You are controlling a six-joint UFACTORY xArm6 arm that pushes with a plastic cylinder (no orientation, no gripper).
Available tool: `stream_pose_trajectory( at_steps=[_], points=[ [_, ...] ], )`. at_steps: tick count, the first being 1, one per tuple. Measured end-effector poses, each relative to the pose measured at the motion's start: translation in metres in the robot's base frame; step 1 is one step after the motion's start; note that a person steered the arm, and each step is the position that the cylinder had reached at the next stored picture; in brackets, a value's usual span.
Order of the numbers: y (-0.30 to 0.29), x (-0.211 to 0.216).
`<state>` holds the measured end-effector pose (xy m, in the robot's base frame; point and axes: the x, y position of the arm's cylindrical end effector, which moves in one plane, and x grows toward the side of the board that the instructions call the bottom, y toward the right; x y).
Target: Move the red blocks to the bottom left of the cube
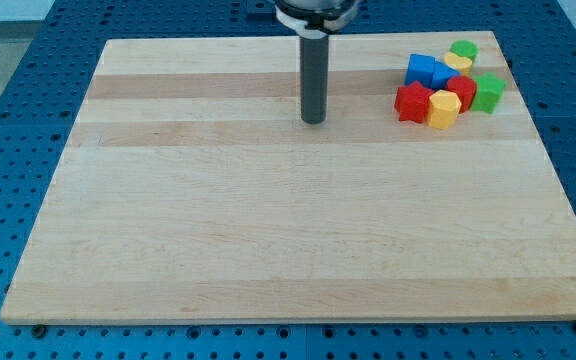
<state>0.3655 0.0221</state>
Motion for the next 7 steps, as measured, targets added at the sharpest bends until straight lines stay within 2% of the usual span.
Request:
stream_pose_trajectory(
  at_steps=[1,2,3,4,5,6,7],
  points=[
    [0.107,0.045],
    [0.146,0.050],
    [0.146,0.050],
    [0.243,0.055],
    [0.275,0.054],
    [0.275,0.016],
    [0.263,0.008]
  ],
)
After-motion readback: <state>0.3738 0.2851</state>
